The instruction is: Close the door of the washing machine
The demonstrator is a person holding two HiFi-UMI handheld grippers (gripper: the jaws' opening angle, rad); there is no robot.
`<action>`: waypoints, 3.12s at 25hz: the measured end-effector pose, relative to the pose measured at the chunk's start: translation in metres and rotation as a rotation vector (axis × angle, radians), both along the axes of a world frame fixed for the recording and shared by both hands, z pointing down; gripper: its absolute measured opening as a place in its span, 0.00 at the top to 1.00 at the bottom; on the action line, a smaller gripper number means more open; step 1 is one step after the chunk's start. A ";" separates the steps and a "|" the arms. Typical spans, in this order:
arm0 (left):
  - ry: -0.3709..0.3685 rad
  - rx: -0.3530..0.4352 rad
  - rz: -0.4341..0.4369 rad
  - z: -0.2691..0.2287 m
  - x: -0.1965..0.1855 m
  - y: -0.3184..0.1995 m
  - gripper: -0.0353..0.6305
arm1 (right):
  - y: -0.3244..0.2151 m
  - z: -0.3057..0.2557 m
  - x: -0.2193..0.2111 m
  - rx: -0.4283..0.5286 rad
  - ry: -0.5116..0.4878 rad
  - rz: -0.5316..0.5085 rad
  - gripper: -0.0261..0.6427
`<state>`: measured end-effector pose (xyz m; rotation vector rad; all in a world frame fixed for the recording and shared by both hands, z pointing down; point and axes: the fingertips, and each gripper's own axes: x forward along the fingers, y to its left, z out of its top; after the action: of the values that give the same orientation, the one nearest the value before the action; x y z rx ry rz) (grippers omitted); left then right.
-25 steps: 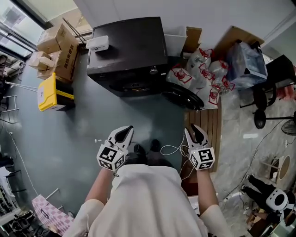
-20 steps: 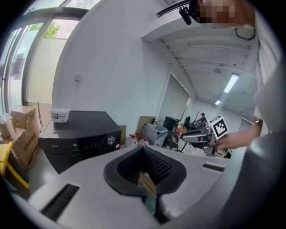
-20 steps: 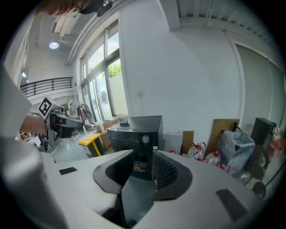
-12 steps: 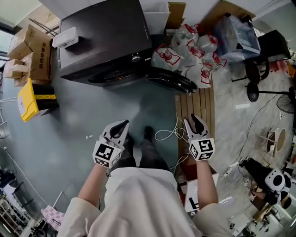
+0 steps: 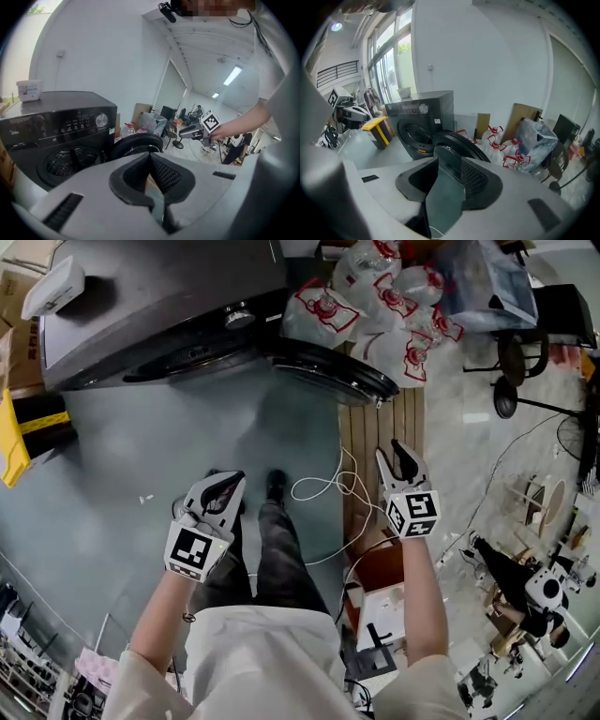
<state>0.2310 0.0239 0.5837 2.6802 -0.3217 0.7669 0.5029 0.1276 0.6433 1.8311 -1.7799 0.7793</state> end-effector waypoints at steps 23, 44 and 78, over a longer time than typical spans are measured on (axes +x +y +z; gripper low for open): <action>-0.089 -0.148 -0.040 0.180 0.031 0.021 0.93 | -0.042 0.215 0.161 -0.380 0.311 -0.290 0.70; -0.076 -0.122 -0.037 0.199 0.020 0.036 0.93 | 0.003 0.231 0.104 -0.405 0.277 -0.404 0.76; -0.083 -0.169 -0.067 0.202 -0.100 0.039 0.93 | 0.044 0.236 -0.237 -0.409 -0.100 -0.395 0.71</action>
<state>0.1312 0.0631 0.7853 2.4726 -0.3497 0.8465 0.2661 0.1716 0.8788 1.1535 -1.8001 0.9953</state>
